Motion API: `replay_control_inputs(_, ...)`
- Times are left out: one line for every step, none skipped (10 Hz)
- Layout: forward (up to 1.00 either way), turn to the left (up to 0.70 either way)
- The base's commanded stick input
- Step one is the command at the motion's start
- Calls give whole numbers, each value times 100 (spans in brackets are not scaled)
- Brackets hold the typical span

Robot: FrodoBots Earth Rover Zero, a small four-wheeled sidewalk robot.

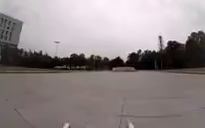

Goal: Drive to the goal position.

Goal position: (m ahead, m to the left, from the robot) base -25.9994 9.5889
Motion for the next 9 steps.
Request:
replay_control_inputs(85, 0)
replay_control_inputs(85, 0)
replay_control_inputs(85, 0)
replay_control_inputs(85, 0)
replay_control_inputs(85, 0)
replay_control_inputs(85, 0)
replay_control_inputs(85, 0)
replay_control_inputs(85, 0)
replay_control_inputs(85, 0)
